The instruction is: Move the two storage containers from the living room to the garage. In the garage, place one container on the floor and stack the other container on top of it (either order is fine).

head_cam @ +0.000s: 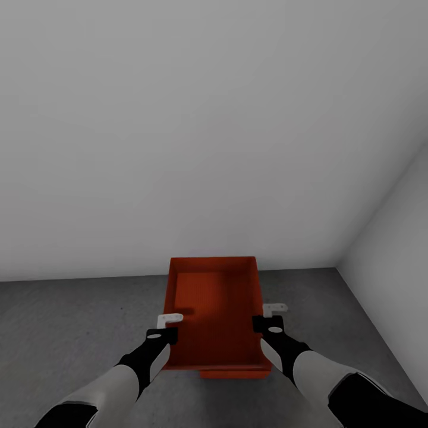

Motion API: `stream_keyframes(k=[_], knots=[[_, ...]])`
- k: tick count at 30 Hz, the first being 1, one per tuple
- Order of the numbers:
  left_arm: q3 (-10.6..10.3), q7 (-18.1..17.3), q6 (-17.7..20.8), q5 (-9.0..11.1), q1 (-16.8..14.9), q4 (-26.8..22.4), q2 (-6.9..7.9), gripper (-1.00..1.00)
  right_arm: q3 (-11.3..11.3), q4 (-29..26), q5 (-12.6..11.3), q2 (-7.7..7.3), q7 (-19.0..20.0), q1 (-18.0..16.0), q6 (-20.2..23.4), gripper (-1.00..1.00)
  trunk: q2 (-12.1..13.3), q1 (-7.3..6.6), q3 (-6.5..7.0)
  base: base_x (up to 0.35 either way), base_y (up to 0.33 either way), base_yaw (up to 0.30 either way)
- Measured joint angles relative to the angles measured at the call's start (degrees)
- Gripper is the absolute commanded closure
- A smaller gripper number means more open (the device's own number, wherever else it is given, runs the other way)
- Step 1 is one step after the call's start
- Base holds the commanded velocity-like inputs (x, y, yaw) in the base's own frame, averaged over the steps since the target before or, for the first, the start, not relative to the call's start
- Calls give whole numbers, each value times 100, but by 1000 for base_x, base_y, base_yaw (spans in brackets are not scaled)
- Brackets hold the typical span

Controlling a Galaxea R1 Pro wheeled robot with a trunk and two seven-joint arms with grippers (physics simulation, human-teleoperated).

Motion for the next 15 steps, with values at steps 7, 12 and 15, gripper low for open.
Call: stream_keyframes(k=[7,12,15], knots=[[19,-3,8,-30,0,-49,2,100,-474,-5,464,30,26,0,-14,100,0,0,0,0,0,-15],[18,-2,8,-35,-1,-88,2,100,-760,-37,759,47,25,1,-8,100,0,0,-12,0,0,-151],[19,-7,9,-35,-1,-91,2,100,-924,-31,929,60,28,1,-5,100,0,0,-23,0,0,-193]])
